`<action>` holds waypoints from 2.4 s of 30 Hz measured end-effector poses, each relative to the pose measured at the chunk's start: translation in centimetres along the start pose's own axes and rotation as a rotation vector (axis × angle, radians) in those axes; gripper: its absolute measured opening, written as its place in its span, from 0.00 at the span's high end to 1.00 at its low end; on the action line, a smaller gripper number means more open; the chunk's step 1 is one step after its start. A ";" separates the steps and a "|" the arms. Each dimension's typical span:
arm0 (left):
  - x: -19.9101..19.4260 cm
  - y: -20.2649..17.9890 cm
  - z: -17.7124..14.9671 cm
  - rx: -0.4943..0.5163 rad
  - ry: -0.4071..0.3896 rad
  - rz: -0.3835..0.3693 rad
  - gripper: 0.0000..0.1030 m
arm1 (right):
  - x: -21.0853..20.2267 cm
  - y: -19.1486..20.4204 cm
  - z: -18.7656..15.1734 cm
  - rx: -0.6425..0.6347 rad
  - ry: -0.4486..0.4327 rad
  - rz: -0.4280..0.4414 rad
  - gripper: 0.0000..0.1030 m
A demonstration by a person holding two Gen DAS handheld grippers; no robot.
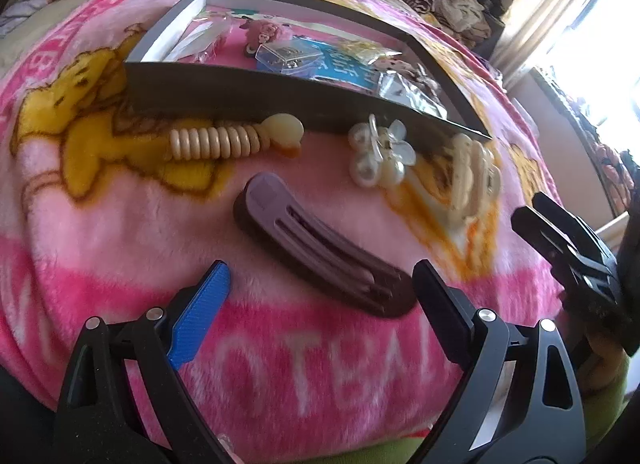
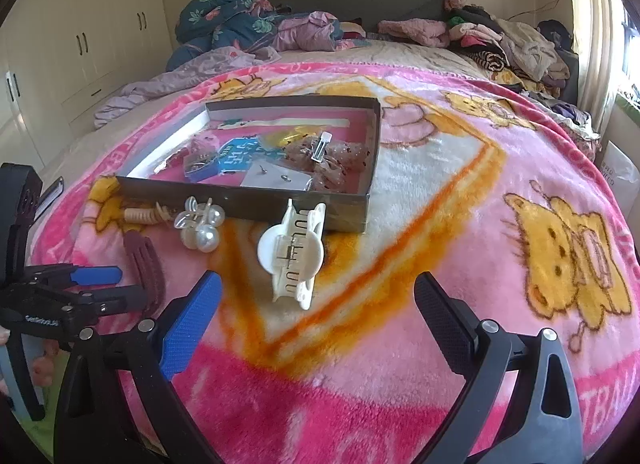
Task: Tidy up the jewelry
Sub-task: 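Grasp the dark brown claw clip with the left tool while the right tool grasps the white claw clip, then carry both claw clips into the grey box while both tools open to release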
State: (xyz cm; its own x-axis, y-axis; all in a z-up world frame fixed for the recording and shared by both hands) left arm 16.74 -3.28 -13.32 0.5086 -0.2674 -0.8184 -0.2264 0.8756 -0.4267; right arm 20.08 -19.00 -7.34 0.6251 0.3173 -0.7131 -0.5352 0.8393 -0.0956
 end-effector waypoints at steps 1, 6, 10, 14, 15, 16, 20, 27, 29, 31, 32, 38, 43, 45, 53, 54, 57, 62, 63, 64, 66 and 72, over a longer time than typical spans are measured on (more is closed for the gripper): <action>0.2 -0.1 0.3 0.001 -0.007 0.013 0.19 | 0.2 -0.1 0.0 0.000 0.000 0.001 0.09; 1.4 -0.4 1.0 0.013 -0.018 0.076 0.25 | 1.5 -0.5 -0.2 0.008 0.012 0.025 0.09; 1.9 -0.3 1.3 0.063 -0.043 0.149 0.41 | 2.8 -0.2 -0.4 0.011 0.030 0.059 0.18; 1.7 -0.2 1.1 0.116 -0.066 0.183 0.61 | 4.0 0.6 -0.5 0.014 0.040 0.100 0.23; 1.5 -0.2 1.1 0.124 -0.070 0.181 0.68 | 4.2 0.7 -0.5 0.013 0.045 0.102 0.24; 1.3 -0.3 1.0 0.128 -0.070 0.172 0.71 | 4.5 1.0 -0.5 0.012 0.049 0.104 0.26; 1.1 -0.3 0.9 0.144 -0.068 0.157 0.79 | 5.5 1.5 -0.1 0.011 0.057 0.109 0.38; 0.3 -0.1 0.1 0.162 -0.067 0.137 0.81 | 5.9 1.3 0.0 0.024 0.058 0.103 0.72; 0.0 0.0 0.0 0.169 -0.071 0.133 0.81 | 5.6 1.3 -0.1 0.025 0.054 0.102 0.73; -0.5 -0.1 0.0 0.186 -0.084 0.133 0.81 | 5.1 1.3 -0.2 0.016 0.049 0.101 0.73; -0.7 -0.1 0.0 0.193 -0.092 0.136 0.81 | 4.7 1.3 -0.3 0.006 0.043 0.096 0.73; -2.3 -0.1 0.1 0.188 -0.119 0.114 0.81 | 2.5 1.7 -0.3 -0.014 0.021 0.096 0.73; -4.0 0.0 0.6 0.176 -0.149 0.093 0.81 | 1.0 2.5 0.1 -0.040 0.006 0.102 0.73; -4.7 0.1 0.7 0.168 -0.160 0.085 0.81 | 0.5 3.0 0.3 -0.052 0.004 0.111 0.73; -6.3 0.8 1.6 0.134 -0.189 0.072 0.81 | -0.7 5.5 2.1 -0.093 -0.029 0.149 0.73; -6.5 1.0 1.8 0.127 -0.192 0.069 0.81 | -0.7 5.7 2.4 -0.097 -0.031 0.151 0.73; -6.9 1.2 2.4 0.113 -0.202 0.064 0.81 | -0.7 6.4 3.2 -0.107 -0.040 0.160 0.73; -7.5 1.7 3.8 0.091 -0.217 0.059 0.81 | -0.5 7.2 4.4 -0.121 -0.054 0.171 0.73; -7.7 1.8 4.2 0.088 -0.224 0.058 0.81 | -0.4 7.3 4.8 -0.124 -0.058 0.173 0.73; -7.9 1.8 4.5 0.086 -0.229 0.057 0.81 | -0.3 7.3 5.1 -0.126 -0.061 0.175 0.73; -8.1 1.8 5.1 0.084 -0.237 0.056 0.81 | -0.1 7.4 5.7 -0.130 -0.068 0.177 0.73; -8.2 1.5 7.4 0.079 -0.255 0.047 0.81 | 0.4 7.1 7.6 -0.126 -0.090 0.179 0.73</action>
State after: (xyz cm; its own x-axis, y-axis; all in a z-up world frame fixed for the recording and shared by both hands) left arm 18.35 3.21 -4.41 0.6937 -0.1243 -0.7094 -0.1947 0.9160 -0.3509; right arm 20.84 -9.54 -2.99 0.5585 0.4992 -0.6625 -0.7056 0.7058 -0.0630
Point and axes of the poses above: each gripper's, at about its wrist camera, not at the fingertips, and x roughly the way its jaws point, y to its left, z to its top, the point moved 8 cm from there along x, roughly the way its jaws point, and after that the axes turned 13 degrees about -x, right-handed, at the moved point
